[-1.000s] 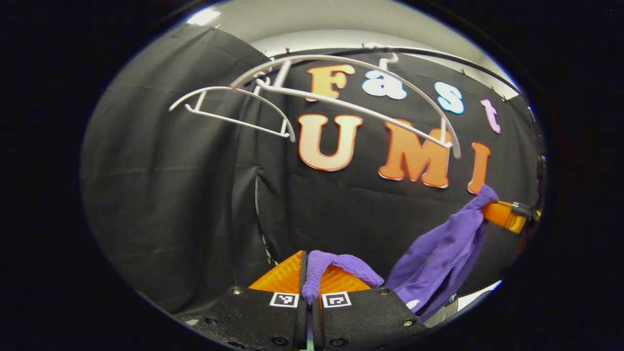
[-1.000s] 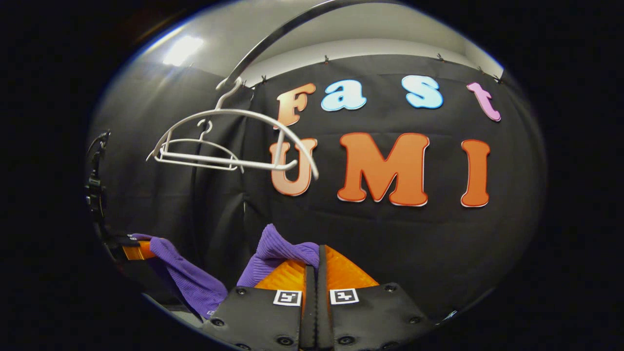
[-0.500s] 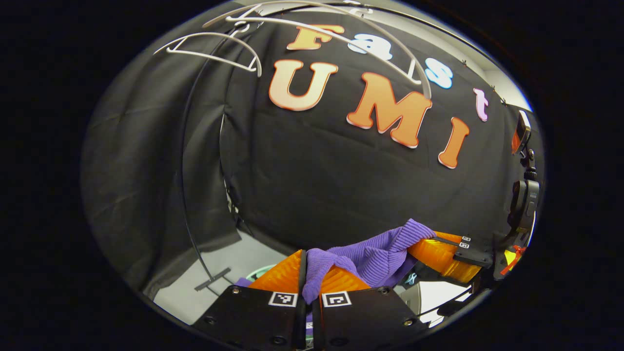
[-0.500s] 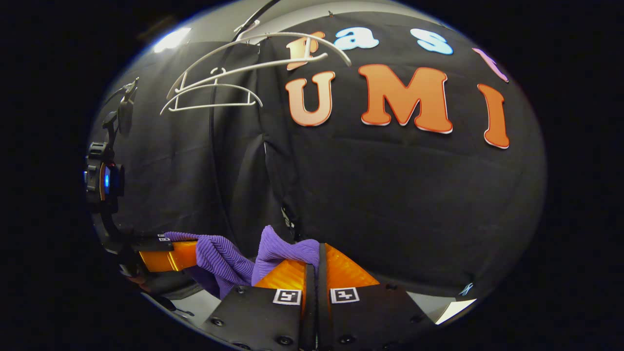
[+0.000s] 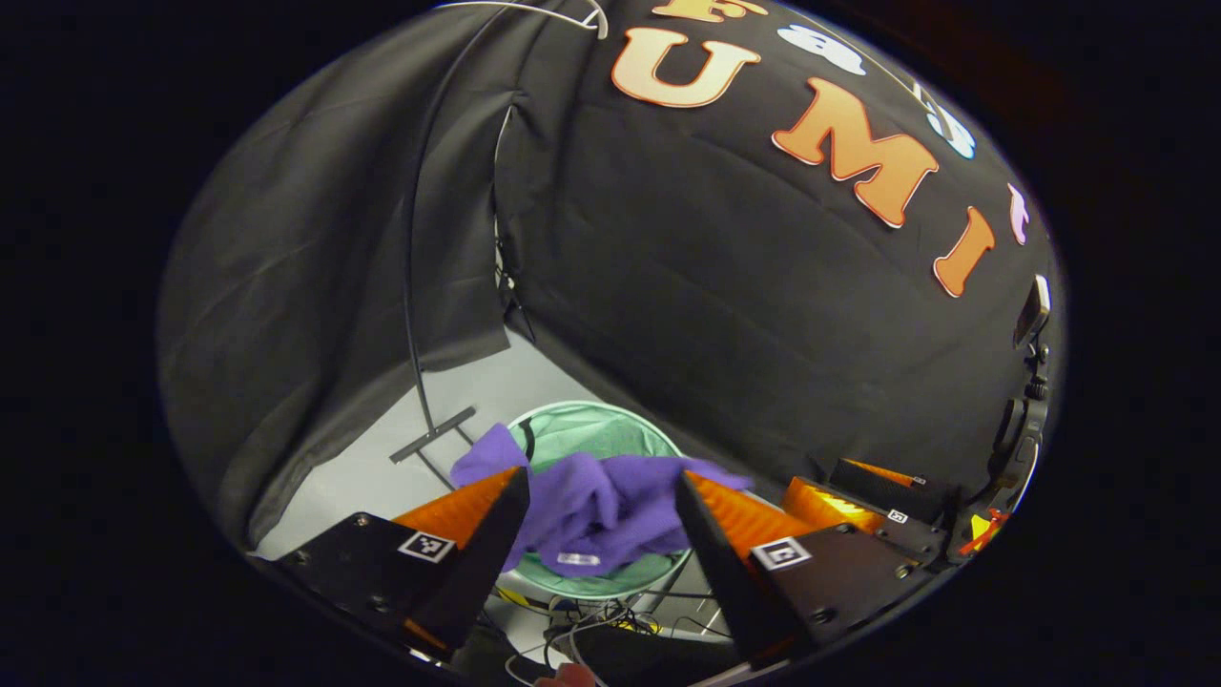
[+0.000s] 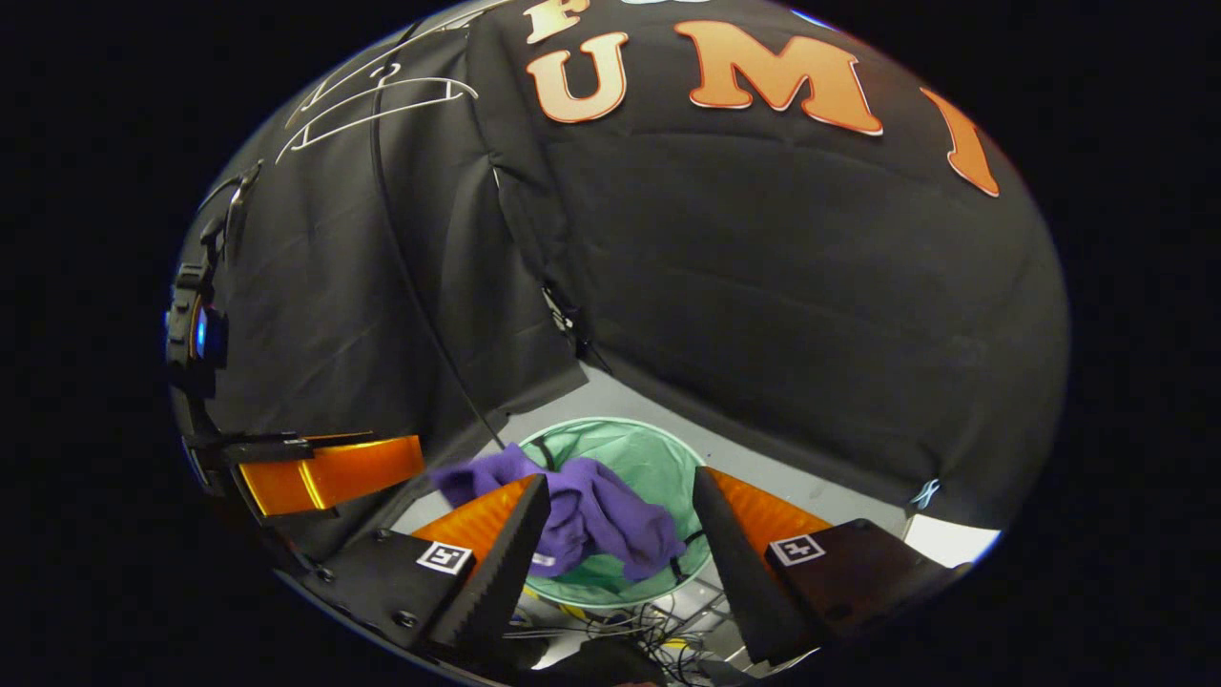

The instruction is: Grasp the clothes on the hanger with both hands and then place them into the laundry hamper below.

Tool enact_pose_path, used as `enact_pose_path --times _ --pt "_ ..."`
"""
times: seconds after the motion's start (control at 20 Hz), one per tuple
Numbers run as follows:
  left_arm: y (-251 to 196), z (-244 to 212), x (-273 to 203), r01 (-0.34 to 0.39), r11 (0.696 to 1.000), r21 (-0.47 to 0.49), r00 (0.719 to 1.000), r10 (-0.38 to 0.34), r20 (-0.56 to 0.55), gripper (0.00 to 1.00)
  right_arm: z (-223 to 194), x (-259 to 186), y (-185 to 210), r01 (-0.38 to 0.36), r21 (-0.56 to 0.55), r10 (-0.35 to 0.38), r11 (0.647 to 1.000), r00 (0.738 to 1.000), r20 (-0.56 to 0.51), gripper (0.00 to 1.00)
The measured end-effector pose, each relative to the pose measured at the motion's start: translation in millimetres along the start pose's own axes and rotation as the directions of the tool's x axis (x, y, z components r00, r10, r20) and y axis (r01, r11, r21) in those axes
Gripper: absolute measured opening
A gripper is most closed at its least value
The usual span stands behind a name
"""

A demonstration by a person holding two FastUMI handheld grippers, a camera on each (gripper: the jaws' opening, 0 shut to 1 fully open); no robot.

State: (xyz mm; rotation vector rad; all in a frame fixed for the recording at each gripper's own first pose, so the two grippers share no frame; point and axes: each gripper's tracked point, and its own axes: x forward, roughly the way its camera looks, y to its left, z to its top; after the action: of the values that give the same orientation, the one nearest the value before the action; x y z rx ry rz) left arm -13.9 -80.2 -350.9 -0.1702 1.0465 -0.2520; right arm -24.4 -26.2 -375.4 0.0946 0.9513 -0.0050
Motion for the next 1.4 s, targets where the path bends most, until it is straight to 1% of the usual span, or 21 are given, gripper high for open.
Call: enact_pose_path --times 0.05,0.2,0.35,0.5,0.7,0.75,0.85,0.9,0.95,1.0,1.1,1.15,1.2,1.25,1.3,1.35,1.4 --pt "1 0 -1 -0.004 1.0 0.012 1.0 0.004 0.008 0.97 1 -1 -2 0.009 -0.004 -0.009 1.0 1.0 0.005 0.99" --pt "3 4 -12 -0.006 0.999 0.041 0.999 0.004 0.049 0.97 8 -10 -7 0.023 -0.01 -0.022 1.0 0.999 0.028 0.99" --pt "-1 12 -29 -0.022 0.998 0.055 0.993 0.016 0.113 0.97 20 -19 -2 -0.001 0.006 0.001 1.0 0.998 0.064 0.99" --pt "-6 22 -54 -0.061 0.996 0.059 0.981 0.048 0.189 0.97 36 -36 0 -0.028 0.005 0.028 1.0 0.991 0.129 0.99" --pt "-7 31 -88 -0.118 0.993 0.019 0.954 0.107 0.281 0.97 55 -65 -3 -0.054 -0.008 0.055 0.998 0.975 0.216 0.98" --pt "-5 36 -96 -0.131 0.991 0.008 0.942 0.122 0.312 0.97 63 -75 -1 -0.061 -0.007 0.061 0.998 0.967 0.249 0.99" --pt "-5 48 -118 -0.146 0.989 -0.008 0.915 0.138 0.378 0.97 81 -102 -2 -0.048 -0.019 0.051 0.999 0.947 0.317 0.98" --pt "-6 57 -132 -0.146 0.989 -0.003 0.901 0.134 0.412 0.96 89 -116 -1 -0.04 -0.024 0.046 0.999 0.937 0.347 0.98" --pt "-10 62 -147 -0.142 0.99 0.018 0.892 0.12 0.436 0.96 98 -132 3 -0.036 -0.025 0.042 0.999 0.924 0.381 0.98" --pt "-12 69 -163 -0.143 0.989 0.047 0.876 0.105 0.471 0.96 107 -149 6 -0.028 -0.018 0.033 0.999 0.908 0.418 0.98" --pt "-13 92 -202 -0.157 0.983 0.098 0.831 0.078 0.551 0.95 120 -179 13 -0.01 0.009 0.005 1.0 0.882 0.472 0.98" --pt "-14 100 -221 -0.158 0.982 0.108 0.813 0.067 0.579 0.95 123 -196 20 -0.011 0.022 -0.001 1.0 0.867 0.498 1.0" --pt "-16 105 -238 -0.153 0.982 0.106 0.789 0.057 0.612 0.92 128 -213 28 -0.016 0.029 -0.002 0.999 0.85 0.527 0.98" --pt "-14 109 -254 -0.152 0.984 0.095 0.768 0.057 0.638 0.92 134 -232 36 -0.019 0.03 -0.001 0.999 0.829 0.559 1.0" --pt "-12 109 -270 -0.147 0.986 0.084 0.752 0.056 0.657 0.92 138 -248 44 -0.018 0.027 -0.001 0.999 0.809 0.588 1.0" --pt "-9 105 -283 -0.144 0.987 0.072 0.738 0.059 0.672 0.91 138 -265 51 -0.012 0.024 -0.005 1.0 0.793 0.609 0.89" --pt "-5 103 -302 -0.144 0.988 0.059 0.726 0.064 0.685 0.91 137 -280 59 -0.006 0.022 -0.009 1.0 0.776 0.63 0.89"
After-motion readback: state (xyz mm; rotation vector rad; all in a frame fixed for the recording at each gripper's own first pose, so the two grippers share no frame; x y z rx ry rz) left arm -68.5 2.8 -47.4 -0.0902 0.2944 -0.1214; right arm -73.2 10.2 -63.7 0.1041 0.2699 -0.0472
